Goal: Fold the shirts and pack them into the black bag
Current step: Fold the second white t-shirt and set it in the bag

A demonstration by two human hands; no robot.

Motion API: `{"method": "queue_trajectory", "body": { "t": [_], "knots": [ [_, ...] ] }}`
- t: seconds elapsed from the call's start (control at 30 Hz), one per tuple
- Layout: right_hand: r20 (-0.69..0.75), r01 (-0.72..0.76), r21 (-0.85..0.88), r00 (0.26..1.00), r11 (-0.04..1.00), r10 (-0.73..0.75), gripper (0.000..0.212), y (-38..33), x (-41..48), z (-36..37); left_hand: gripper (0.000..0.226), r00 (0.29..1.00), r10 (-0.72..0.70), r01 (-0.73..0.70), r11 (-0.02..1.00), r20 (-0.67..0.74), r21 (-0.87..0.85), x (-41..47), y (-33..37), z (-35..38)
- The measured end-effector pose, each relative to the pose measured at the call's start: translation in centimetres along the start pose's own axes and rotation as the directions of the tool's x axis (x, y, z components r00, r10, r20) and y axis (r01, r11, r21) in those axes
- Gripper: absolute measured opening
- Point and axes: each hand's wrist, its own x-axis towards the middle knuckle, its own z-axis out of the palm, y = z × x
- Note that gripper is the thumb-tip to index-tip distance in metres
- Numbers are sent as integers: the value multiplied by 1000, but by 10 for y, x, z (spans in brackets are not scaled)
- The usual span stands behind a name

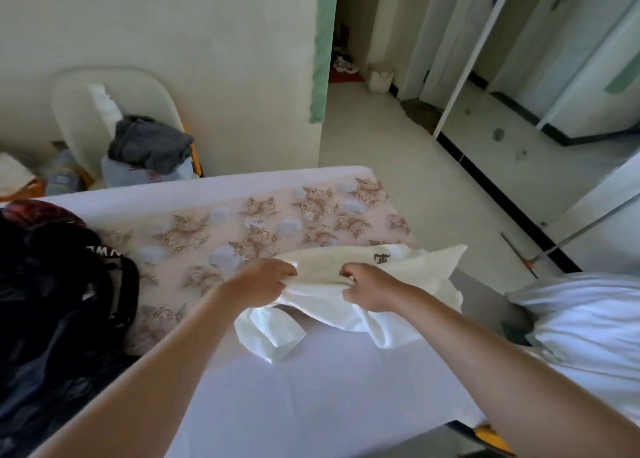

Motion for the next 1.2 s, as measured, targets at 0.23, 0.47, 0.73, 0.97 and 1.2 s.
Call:
{"method": "queue_trajectory", "body": {
  "t": [0.23,0.47,0.73,0.97,1.2],
  "knots": [
    [413,-101,63,908,993,66,28,-41,16,41,42,784,-203,51,963,587,264,-33,-39,14],
    [-78,-19,-116,997,993,10,30,-10,90,22,34,946,-173,128,976,-273,-177,16,-62,25],
    [-24,195,-482,972,854,-235,69,0,169,48,48,953,-301,303,947,32,-106,56,-85,41],
    [-401,289,-475,770,831,-497,38,-9,180,41,49,881,-197,99,966,-431,-239,54,-94,3],
    [183,291,-387,954,875,-237,6,1,124,49,32,933,-112,113,993,341,17,25,-88,6]
  ]
}}
